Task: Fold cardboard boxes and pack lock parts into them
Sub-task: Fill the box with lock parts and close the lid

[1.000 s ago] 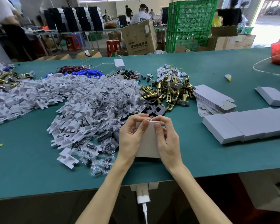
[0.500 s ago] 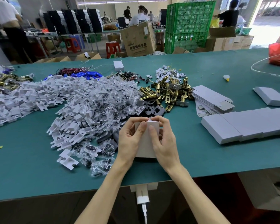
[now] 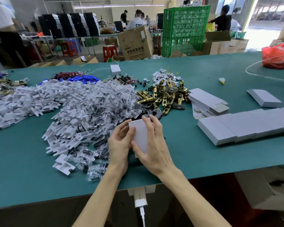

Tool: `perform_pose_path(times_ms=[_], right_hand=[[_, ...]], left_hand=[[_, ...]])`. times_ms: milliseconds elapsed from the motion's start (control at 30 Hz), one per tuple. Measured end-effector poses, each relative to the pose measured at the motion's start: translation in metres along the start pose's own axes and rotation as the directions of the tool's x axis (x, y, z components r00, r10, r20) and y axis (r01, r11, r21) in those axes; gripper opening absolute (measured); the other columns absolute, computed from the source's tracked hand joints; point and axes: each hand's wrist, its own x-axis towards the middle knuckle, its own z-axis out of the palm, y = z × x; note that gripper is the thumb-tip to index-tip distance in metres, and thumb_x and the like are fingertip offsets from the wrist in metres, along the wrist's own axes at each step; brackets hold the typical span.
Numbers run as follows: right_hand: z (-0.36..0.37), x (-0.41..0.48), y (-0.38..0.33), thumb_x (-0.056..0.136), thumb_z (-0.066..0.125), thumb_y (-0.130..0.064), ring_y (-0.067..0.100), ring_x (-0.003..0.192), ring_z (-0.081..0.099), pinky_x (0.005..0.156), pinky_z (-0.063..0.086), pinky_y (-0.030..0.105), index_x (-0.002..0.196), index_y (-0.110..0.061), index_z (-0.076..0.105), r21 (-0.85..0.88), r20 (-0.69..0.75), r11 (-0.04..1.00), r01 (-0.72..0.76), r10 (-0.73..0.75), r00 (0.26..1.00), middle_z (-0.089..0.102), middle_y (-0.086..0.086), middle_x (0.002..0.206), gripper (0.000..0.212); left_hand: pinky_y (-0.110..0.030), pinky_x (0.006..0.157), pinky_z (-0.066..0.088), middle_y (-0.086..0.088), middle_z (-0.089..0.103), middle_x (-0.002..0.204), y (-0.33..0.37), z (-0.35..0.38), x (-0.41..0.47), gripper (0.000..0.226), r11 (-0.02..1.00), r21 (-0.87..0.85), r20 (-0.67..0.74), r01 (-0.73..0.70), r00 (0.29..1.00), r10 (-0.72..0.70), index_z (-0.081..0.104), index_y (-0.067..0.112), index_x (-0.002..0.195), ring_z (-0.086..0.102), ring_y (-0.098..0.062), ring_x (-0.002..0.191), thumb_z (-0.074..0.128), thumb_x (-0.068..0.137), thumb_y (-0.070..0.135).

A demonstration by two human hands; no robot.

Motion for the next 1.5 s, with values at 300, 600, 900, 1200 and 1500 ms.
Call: perform_pose_path(times_ms=[300,600,900,1200,1500], right_hand=[[-0.007,-0.009,0.001,0.087,0.070,-0.034,0.028,0.153,0.023,0.110,0.046,0.040,0.157,-0.025,0.025,-0.077,0.095,0.993,-0.094,0.101,0.990,0.000,0.004,0.168,0.084],[-0.071,0.005,0.044,0.084,0.072,-0.031,0.032,0.145,0.033,0.108,0.041,0.044,0.154,-0.024,0.032,-0.254,0.081,0.905,-0.342,0.372,0.925,0.011,0.004,0.168,0.081],[-0.101,0.018,0.061,0.095,0.059,-0.027,0.036,0.151,0.019,0.124,0.019,0.046,0.148,-0.013,0.044,-0.534,0.210,0.786,-0.312,0.481,0.851,0.015,0.016,0.168,0.057],[-0.049,0.020,0.039,0.109,0.044,-0.023,0.012,0.156,0.016,0.120,0.010,0.019,0.161,-0.011,0.025,0.003,0.274,0.899,-0.437,0.420,0.865,0.018,0.000,0.170,0.056],[-0.077,0.016,0.076,0.107,0.050,-0.025,0.021,0.150,0.035,0.123,0.026,0.034,0.160,-0.013,0.028,0.033,0.209,0.848,-0.528,0.511,0.834,0.031,0.001,0.165,0.059]], left_hand=[[-0.033,0.081,0.061,-0.009,0.076,0.118,-0.003,0.004,-0.001,0.042,0.994,0.113,0.071,-0.001,0.997,-0.007,0.070,0.018,0.123,0.072,-0.027,0.112,0.081,0.085,0.033],[-0.031,0.079,0.063,-0.007,0.074,0.121,-0.007,0.007,-0.003,0.026,0.977,0.208,0.190,-0.036,0.982,-0.005,0.069,0.011,0.124,0.073,-0.025,0.113,0.065,0.100,0.003],[-0.032,0.078,0.064,-0.007,0.076,0.113,-0.010,0.006,-0.003,0.023,0.959,0.282,0.211,-0.034,0.977,-0.027,0.069,0.011,0.120,0.075,-0.026,0.105,0.059,0.103,0.000],[-0.032,0.076,0.064,-0.008,0.077,0.111,-0.010,0.006,-0.004,0.024,0.959,0.284,0.200,-0.008,0.978,-0.051,0.069,0.011,0.118,0.076,-0.027,0.100,0.056,0.103,-0.002],[-0.032,0.076,0.064,-0.009,0.076,0.109,-0.009,0.005,-0.004,0.023,0.952,0.305,0.205,-0.006,0.977,-0.060,0.070,0.010,0.116,0.076,-0.028,0.096,0.056,0.103,-0.002]])
